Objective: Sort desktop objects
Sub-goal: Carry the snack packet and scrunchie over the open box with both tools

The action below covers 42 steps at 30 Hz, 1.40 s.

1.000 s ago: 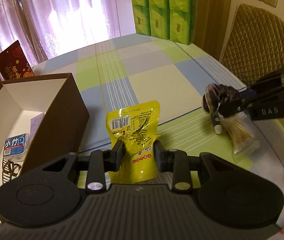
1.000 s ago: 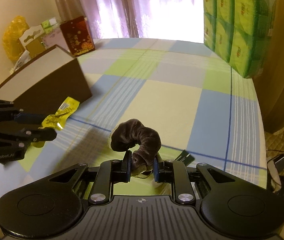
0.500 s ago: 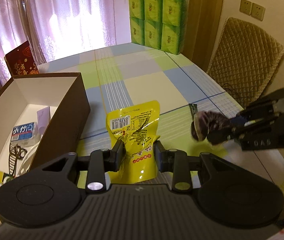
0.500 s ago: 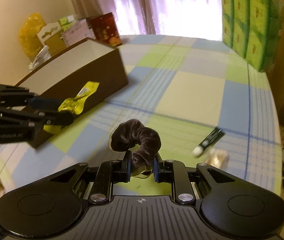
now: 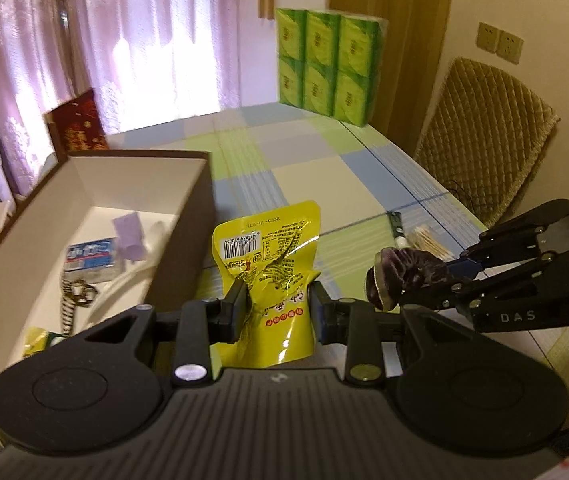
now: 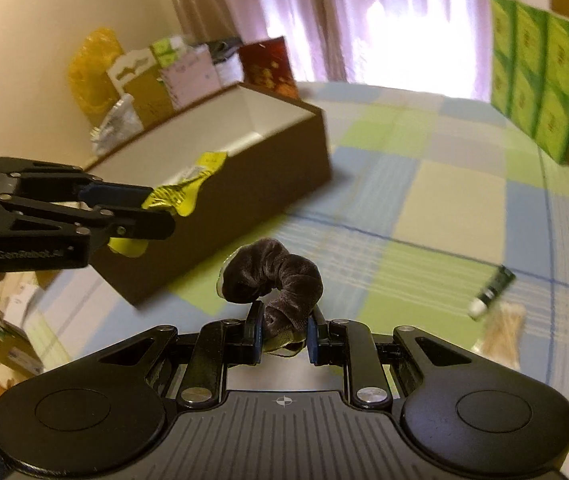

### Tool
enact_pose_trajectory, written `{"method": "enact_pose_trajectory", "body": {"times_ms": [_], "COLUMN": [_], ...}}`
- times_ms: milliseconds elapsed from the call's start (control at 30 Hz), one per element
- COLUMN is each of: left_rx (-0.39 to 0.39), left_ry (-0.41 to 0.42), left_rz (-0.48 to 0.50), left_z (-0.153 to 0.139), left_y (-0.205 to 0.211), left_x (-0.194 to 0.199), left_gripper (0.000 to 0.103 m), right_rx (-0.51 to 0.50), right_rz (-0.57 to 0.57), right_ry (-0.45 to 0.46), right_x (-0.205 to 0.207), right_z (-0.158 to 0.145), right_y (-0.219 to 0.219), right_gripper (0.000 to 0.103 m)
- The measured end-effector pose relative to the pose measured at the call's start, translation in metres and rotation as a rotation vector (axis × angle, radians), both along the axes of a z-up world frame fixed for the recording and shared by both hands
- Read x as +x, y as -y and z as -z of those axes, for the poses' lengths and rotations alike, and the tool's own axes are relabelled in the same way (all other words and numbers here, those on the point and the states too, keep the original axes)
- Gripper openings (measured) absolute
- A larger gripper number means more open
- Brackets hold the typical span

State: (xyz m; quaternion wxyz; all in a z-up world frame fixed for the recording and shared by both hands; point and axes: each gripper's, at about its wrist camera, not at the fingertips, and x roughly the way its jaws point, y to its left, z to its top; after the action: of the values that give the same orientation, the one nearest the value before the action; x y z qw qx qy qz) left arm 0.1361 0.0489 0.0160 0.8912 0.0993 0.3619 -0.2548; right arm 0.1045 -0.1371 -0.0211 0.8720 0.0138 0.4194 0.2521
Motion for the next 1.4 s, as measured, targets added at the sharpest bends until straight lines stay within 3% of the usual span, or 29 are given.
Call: {"method": "enact_pose_trajectory", "body": {"times_ms": [600, 1033, 1400], "left_rx": [0.005, 0.028, 0.092], "left_ry": [0.074, 0.059, 0.011], "left_rz": [-0.113, -0.108, -0.04], "left_z": [-0.022, -0.003, 0.029], "left_y": [-0.111, -0.146, -0.134], "left_x": [0.036, 0.112, 0.198], "left_gripper": [0.028, 0.028, 0.029], "right_rx": [0.065, -0.015, -0.111], "right_rz": [-0.113, -0.089, 0.031], "right_ry": [0.132, 0.114, 0.042], "right_x": [0.039, 0.111, 0.205], "right_z": [-0.039, -0.018, 0.015], "right_y": [-0.115, -0.166, -0.171], "right_gripper": [0.018, 0.018, 0.018]}}
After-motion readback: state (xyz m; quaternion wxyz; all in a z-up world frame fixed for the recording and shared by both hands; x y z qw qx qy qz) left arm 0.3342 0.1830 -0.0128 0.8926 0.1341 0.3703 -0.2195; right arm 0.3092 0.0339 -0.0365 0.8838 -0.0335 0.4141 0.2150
